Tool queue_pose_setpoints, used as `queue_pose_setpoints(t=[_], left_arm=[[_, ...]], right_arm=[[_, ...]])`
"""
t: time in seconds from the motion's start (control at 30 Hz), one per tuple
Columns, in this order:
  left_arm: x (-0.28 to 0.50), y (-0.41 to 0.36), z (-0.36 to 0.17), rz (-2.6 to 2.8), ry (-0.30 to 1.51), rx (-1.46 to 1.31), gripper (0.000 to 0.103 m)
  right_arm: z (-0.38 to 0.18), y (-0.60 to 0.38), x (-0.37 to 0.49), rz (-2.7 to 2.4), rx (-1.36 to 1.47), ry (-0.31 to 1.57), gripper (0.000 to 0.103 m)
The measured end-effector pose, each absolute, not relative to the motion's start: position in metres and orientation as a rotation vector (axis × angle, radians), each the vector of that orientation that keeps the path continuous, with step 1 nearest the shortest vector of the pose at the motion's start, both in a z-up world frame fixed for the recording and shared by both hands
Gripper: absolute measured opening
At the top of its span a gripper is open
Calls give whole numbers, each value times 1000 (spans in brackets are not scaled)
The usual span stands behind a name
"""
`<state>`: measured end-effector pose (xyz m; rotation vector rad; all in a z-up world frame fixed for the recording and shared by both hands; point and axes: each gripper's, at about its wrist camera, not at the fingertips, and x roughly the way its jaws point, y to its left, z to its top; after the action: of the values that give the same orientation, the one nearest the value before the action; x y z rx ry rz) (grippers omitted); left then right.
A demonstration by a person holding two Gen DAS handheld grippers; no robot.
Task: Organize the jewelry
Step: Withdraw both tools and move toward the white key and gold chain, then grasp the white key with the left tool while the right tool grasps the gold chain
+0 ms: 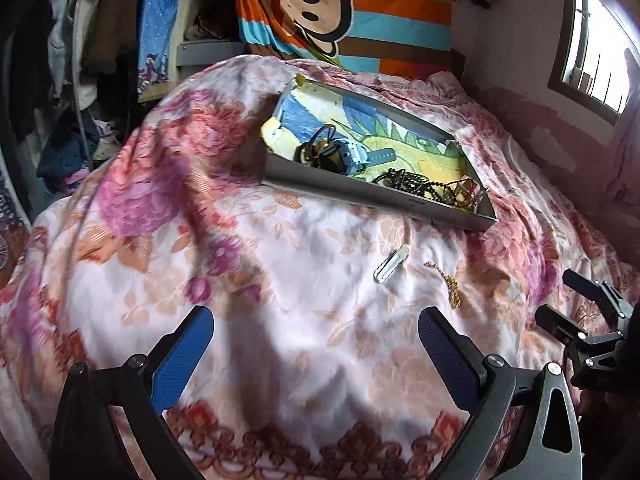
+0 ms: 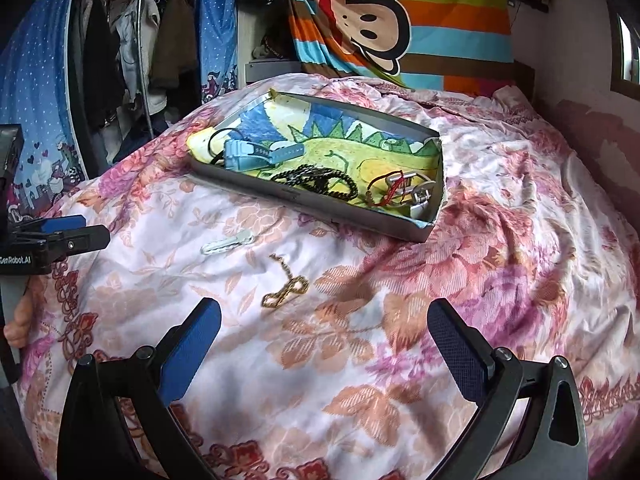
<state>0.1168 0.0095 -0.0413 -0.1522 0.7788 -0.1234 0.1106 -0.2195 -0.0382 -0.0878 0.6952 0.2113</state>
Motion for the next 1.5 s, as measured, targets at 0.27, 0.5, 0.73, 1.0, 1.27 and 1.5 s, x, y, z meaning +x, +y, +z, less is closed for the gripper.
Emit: queue_pose_setpoints(t=[0.27,0.5,0.73,1.0,1.27,1.5], left_arm=[[143,4,-41,-168,770,-116,103],[162,4,-39,-206,763,-112,103],[181,-1,-42,-246,757,-83,103],[194,-24,-56,-382,803,-7,91],[206,-37,-75,-535,874,-11,53],[213,-48,-82,-608,908,-22,38]], right_arm=[[-48,-218,124,256,-54,720,101],[-59,-205,144,370,-116,722,101],[-61,-201,162,419,-153,716,101],[-86,-193,172,463,-164,796,80],[-108,-185,182,523,-162,903,65],[-111,-185,182,509,-158,901,63]])
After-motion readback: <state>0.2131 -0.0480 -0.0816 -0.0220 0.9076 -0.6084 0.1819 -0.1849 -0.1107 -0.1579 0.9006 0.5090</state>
